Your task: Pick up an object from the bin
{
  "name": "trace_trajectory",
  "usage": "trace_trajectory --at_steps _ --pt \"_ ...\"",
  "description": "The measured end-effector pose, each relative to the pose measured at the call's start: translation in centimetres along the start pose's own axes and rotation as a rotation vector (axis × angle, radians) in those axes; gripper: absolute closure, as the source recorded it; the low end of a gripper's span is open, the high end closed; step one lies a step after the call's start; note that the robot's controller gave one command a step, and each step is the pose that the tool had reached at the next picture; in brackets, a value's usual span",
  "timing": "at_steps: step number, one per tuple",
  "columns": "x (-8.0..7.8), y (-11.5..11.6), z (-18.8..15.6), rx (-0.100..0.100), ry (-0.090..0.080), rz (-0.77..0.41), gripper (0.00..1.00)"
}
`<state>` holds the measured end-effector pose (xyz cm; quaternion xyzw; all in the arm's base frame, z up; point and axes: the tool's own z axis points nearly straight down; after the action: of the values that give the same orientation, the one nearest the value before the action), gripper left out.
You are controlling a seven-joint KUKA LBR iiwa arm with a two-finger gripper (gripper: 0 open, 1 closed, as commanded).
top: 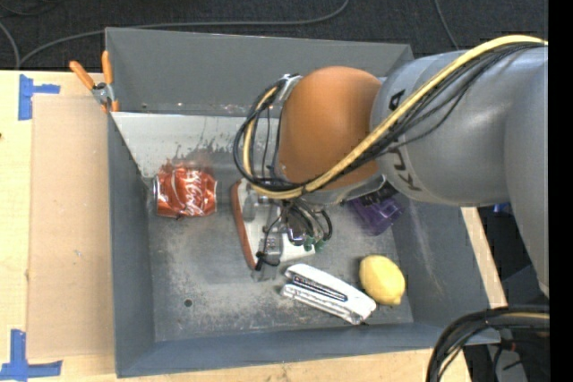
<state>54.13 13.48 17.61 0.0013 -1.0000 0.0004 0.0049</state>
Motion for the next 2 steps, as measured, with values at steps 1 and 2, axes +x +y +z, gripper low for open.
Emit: trace_trajectory --at_steps 1,2 --pt "-0.2 -0.1 -0.4 -0.001 -0.007 0.004 0.0" --pt "-2.8 -2.9 9.4 -0.002 -0.005 0.227 0.0"
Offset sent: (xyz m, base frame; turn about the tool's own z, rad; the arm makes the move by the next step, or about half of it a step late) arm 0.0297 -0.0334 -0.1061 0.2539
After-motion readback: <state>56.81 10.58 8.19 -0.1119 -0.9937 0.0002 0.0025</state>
